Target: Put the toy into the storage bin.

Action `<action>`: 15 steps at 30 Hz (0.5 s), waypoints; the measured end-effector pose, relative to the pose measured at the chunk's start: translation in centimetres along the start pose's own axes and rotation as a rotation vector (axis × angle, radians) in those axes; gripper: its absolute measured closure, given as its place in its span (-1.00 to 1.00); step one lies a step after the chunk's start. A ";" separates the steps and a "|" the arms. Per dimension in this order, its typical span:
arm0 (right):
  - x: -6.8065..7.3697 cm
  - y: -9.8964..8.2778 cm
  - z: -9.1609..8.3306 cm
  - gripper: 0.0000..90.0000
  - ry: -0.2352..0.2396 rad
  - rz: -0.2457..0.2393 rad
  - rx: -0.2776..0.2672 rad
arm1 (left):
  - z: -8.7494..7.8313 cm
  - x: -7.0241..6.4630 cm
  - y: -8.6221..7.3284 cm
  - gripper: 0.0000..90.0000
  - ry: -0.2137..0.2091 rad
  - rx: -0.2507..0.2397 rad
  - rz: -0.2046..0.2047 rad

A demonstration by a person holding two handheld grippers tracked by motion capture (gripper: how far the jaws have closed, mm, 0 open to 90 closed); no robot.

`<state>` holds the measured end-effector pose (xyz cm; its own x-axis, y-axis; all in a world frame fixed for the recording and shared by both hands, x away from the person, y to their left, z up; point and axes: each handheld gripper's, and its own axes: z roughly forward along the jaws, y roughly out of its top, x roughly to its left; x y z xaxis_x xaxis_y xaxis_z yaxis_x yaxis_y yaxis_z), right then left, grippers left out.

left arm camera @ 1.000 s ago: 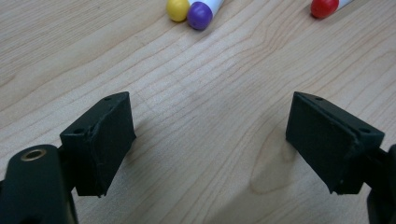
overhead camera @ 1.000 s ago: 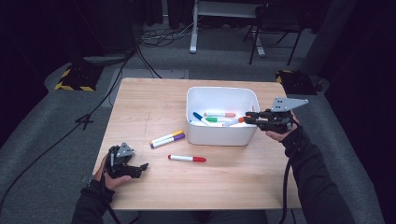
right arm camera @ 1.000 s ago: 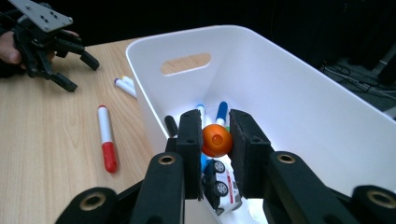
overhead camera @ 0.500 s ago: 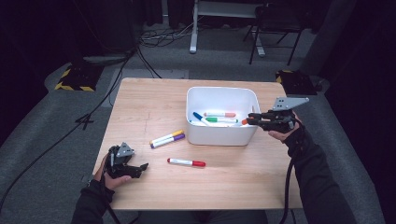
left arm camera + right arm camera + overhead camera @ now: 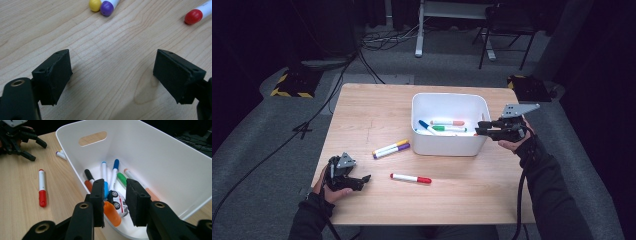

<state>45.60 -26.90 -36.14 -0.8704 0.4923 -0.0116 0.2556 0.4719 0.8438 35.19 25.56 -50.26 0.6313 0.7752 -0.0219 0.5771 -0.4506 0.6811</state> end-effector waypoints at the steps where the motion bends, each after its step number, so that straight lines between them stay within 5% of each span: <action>1: 0.0 0.0 0.0 0.48 -0.002 0.002 -0.006 | 0.0 0.0 0.0 -0.66 0.000 0.000 0.001; 8: 0.7 -0.3 -0.9 0.24 -0.020 -0.011 -0.039 | 0.0 -0.5 -0.1 -0.64 -0.007 -0.007 0.030; 15: 2.1 -0.9 -2.4 0.00 -0.051 -0.053 -0.087 | -0.1 -1.9 0.0 -0.55 -0.095 0.002 0.111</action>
<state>42.48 -28.05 -35.65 -0.8586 0.5059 -0.0829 0.1702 0.4338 0.8848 33.95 24.14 -50.13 0.7373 0.6754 -0.0155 0.5019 -0.5322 0.6818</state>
